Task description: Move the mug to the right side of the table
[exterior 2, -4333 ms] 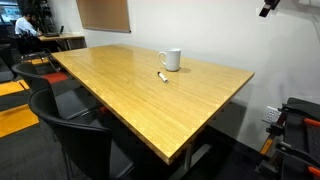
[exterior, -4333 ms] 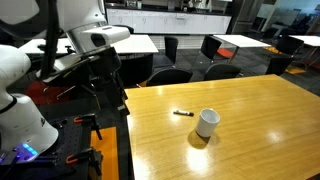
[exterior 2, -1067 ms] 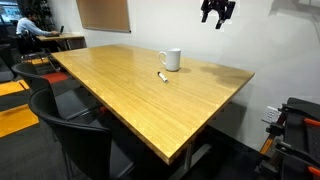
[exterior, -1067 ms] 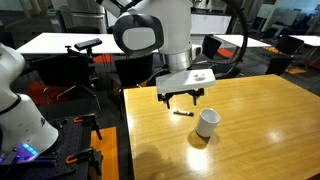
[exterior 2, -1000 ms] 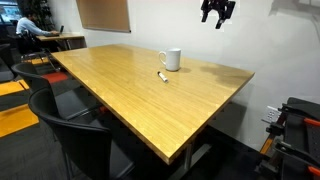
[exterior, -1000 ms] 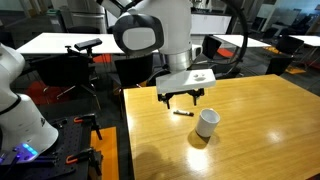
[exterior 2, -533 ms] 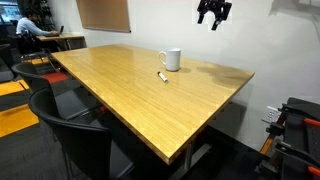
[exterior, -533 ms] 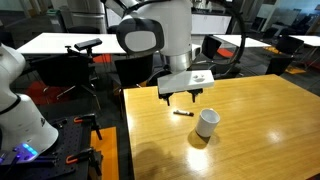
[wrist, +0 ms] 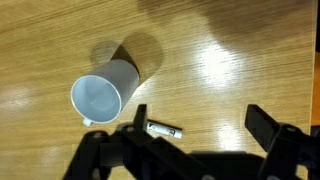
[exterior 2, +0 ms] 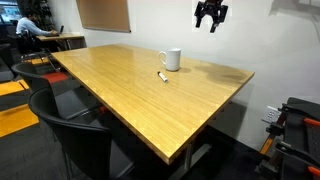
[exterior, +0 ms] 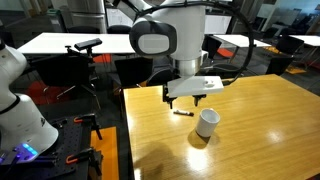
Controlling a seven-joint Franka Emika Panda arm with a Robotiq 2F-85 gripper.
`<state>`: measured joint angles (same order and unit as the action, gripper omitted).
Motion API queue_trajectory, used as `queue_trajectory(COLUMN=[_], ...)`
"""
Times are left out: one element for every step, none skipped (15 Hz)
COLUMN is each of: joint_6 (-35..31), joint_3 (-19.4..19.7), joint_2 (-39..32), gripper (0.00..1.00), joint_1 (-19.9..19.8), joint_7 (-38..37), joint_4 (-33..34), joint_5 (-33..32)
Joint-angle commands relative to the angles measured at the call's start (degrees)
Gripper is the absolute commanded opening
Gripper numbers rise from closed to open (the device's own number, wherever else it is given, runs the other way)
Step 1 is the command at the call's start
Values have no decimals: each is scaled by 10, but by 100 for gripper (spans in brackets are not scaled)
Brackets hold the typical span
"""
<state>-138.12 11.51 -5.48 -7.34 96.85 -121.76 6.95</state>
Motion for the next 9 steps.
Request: queue_trajectory(joint_6=[66,78,87,94,98,101,104,103,103], joint_3=[-16,-18,-19,-20,-21,-21,-23,-25,-27], joint_2=[-30,-35,-40,-45,-50,-56,-63,-69,-76], gripper=[100,100,100,100,100,100,100,100,100], joint_1=[-25,-28,-31,-33,-34,-36,-37,-38,-39], joint_7=[34,36,36,38,34,31,29,26,26], joint_4=[59,68,77,86,93,101,109,115,122], joint_5=[7,6,4,3,0,-2,-3,-6,-8])
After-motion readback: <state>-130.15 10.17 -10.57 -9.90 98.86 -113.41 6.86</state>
